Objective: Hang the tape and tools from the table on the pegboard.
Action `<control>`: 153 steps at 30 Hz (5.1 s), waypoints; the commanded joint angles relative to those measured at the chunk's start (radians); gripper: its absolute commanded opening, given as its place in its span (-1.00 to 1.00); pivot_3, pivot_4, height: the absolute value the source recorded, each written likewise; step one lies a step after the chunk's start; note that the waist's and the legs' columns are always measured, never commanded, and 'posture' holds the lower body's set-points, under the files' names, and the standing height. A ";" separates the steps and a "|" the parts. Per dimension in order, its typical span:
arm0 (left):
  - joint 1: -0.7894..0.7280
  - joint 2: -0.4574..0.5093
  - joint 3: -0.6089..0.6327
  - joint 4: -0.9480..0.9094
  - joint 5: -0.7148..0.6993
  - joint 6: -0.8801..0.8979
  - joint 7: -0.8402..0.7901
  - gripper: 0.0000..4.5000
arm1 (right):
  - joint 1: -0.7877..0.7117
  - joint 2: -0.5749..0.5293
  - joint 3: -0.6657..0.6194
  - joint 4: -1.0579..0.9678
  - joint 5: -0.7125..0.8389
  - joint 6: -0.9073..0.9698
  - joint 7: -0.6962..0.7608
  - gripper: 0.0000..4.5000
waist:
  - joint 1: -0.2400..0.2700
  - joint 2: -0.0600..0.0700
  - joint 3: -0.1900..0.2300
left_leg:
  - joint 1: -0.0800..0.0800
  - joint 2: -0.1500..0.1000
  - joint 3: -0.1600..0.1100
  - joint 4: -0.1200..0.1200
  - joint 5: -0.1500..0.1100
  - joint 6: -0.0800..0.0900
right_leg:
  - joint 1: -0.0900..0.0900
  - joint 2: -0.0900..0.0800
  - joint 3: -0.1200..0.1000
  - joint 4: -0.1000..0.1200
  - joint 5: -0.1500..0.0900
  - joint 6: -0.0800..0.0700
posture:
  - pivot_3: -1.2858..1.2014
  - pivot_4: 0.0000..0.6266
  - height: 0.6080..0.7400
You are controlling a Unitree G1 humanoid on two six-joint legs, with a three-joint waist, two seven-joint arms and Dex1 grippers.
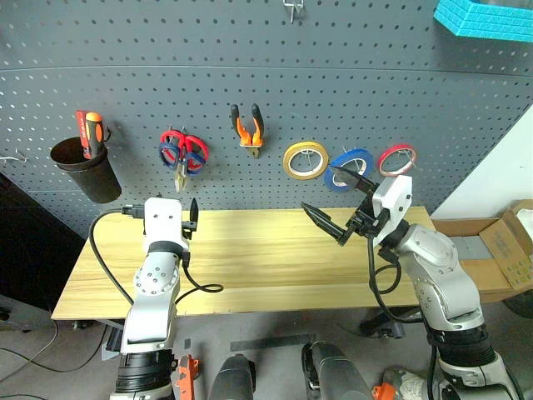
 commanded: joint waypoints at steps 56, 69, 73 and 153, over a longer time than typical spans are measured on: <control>-0.385 0.214 0.275 0.569 -0.309 0.547 -0.059 -0.09 | -0.221 0.098 0.280 0.011 0.008 0.312 0.073 1.00 | -0.002 0.003 0.125 | -0.018 0.005 -0.009 -0.003 -0.004 -0.006 | -0.017 -0.001 -0.006 0.001 -0.006 -0.007 | 0.01 0.15 1.00; -0.374 0.220 0.258 0.527 -0.323 0.510 -0.077 -0.79 | -0.234 0.102 0.267 0.032 0.012 0.307 0.075 1.00 | -0.001 0.003 0.126 | -0.019 0.004 -0.009 -0.003 -0.004 -0.006 | -0.017 -0.004 -0.007 0.001 -0.007 -0.006 | 0.01 0.11 1.00; -0.169 0.223 0.139 0.224 -0.275 0.502 -0.124 -0.79 | -0.208 0.077 0.246 -0.014 0.062 0.318 0.116 1.00 | -0.006 0.003 0.126 | -0.020 0.006 -0.009 -0.003 -0.006 -0.010 | -0.019 -0.007 -0.006 0.001 -0.007 -0.006 | 0.02 0.06 1.00; -0.394 0.165 0.196 0.038 -0.162 -0.011 0.164 0.99 | -0.232 0.119 0.115 0.078 -0.012 0.098 -0.002 1.00 | 0.046 -0.020 0.032 | -0.020 0.002 -0.013 0.002 -0.001 -0.020 | -0.015 -0.007 -0.013 0.004 0.003 -0.013 | 0.12 -0.54 1.00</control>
